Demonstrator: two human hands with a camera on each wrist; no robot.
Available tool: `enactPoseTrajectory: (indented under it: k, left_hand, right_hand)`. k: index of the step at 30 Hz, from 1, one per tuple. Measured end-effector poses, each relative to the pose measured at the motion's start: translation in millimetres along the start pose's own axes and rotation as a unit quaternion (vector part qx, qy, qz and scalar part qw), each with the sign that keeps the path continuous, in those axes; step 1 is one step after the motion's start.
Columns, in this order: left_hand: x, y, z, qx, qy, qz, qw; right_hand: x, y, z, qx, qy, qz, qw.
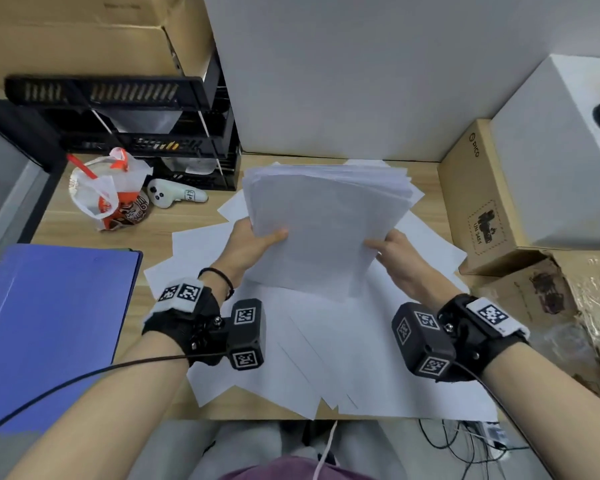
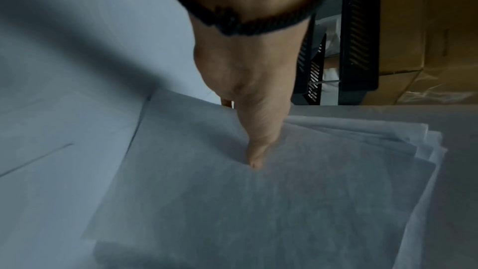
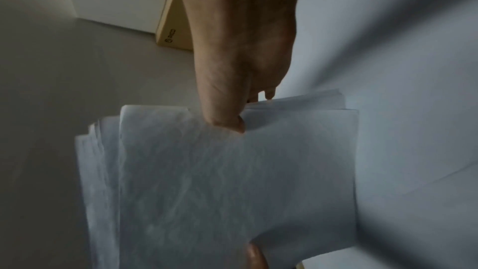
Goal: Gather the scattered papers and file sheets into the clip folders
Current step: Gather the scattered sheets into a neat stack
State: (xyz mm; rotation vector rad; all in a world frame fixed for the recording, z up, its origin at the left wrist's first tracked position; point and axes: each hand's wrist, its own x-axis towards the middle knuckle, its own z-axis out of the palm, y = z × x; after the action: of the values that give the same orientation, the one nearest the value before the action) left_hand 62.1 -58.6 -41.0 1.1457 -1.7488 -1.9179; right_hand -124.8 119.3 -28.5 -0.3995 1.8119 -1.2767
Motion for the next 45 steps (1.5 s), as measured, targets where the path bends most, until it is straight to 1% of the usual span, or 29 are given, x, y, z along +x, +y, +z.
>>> enactPoseTrajectory:
  k: [3, 5, 7, 10, 12, 14, 16, 18, 20, 22, 24, 26, 28, 30, 31, 33, 35, 38, 39, 40, 42, 44, 45]
  left_hand:
    - [4.7, 26.1, 0.0, -0.033, 0.009, 0.043, 0.999]
    - [10.2, 45.0, -2.5, -0.055, 0.003, 0.075, 0.996]
    - [12.3, 52.8, -4.2, -0.071, -0.010, 0.095, 0.993]
    - [10.5, 38.0, -10.4, -0.077, -0.012, 0.085, 0.993]
    - [9.0, 22.9, -15.6, -0.054, -0.016, 0.069, 0.996]
    - [9.1, 15.5, -14.4, -0.038, -0.026, 0.068, 0.997]
    - [10.2, 17.0, -8.2, -0.044, -0.012, 0.075, 0.996]
    - [13.4, 21.1, -7.6, -0.049, 0.019, 0.075, 0.996]
    - [16.3, 20.1, -15.2, -0.043, 0.033, 0.070, 0.996]
    - [18.4, 13.1, -23.1, -0.026, 0.022, 0.058, 0.998]
    - [19.2, 1.1, -22.5, -0.004, 0.003, 0.027, 1.000]
    - [20.5, -6.8, -17.8, 0.006, 0.004, 0.005, 1.000]
    - [25.9, 0.1, -18.8, 0.022, 0.031, 0.025, 0.999]
    - [33.8, 20.7, -27.5, 0.045, 0.044, 0.061, 0.996]
    - [36.3, 34.5, -32.3, 0.051, 0.037, 0.072, 0.995]
    - [40.2, 55.7, -39.3, 0.038, 0.007, 0.081, 0.996]
    - [38.9, 58.9, -42.5, 0.002, -0.011, 0.063, 0.998]
    - [25.8, 35.5, -46.7, -0.054, -0.049, -0.029, 0.997]
    - [20.4, 25.0, -47.7, -0.080, -0.067, -0.058, 0.993]
    - [15.0, 15.1, -47.9, -0.114, -0.083, -0.081, 0.987]
    - [6.6, 0.5, -45.0, -0.176, -0.100, -0.103, 0.974]
    - [2.1, -9.1, -37.9, -0.197, -0.098, -0.111, 0.969]
    - [0.7, -13.8, -33.5, -0.191, -0.088, -0.113, 0.971]
  right_hand:
    - [5.5, -25.9, 2.1, 0.021, 0.024, -0.046, 0.998]
    - [8.6, -45.4, 2.3, 0.043, 0.035, -0.073, 0.996]
    - [10.1, -51.9, 2.8, 0.052, 0.047, -0.083, 0.994]
    - [4.4, -40.7, 3.0, 0.019, 0.031, -0.061, 0.998]
    - [0.5, -30.0, 1.9, 0.002, 0.021, -0.049, 0.999]
    - [-1.1, -26.4, 5.9, 0.001, 0.003, -0.054, 0.999]
    - [0.4, -29.4, 15.0, 0.007, -0.016, -0.066, 0.998]
    - [4.0, -36.2, 19.8, 0.023, 0.003, -0.059, 0.998]
    - [7.6, -38.2, 14.8, 0.029, 0.021, -0.053, 0.998]
    - [9.3, -34.7, 8.9, 0.016, 0.022, -0.049, 0.998]
    - [10.3, -26.4, 10.8, -0.004, 0.011, -0.038, 0.999]
    - [10.9, -22.7, 16.4, -0.024, 0.004, -0.037, 0.999]
    - [13.1, -31.2, 18.3, -0.061, 0.011, -0.055, 0.997]
    - [18.0, -48.5, 14.3, -0.083, 0.037, -0.081, 0.993]
    - [20.1, -59.0, 11.8, -0.085, 0.051, -0.091, 0.991]
    - [25.0, -73.1, 6.9, -0.053, 0.064, -0.101, 0.991]
    - [30.3, -70.6, 2.4, -0.014, 0.089, -0.068, 0.994]
    - [37.8, -38.8, -6.5, 0.031, 0.164, 0.029, 0.985]
    - [38.4, -26.7, -8.5, 0.046, 0.178, 0.061, 0.981]
    - [37.9, -14.9, -9.4, 0.056, 0.185, 0.089, 0.977]
    - [34.6, 4.3, -5.4, 0.080, 0.193, 0.129, 0.970]
    - [30.8, 17.9, 4.9, 0.109, 0.180, 0.147, 0.966]
    - [26.8, 21.3, 12.3, 0.129, 0.161, 0.152, 0.967]
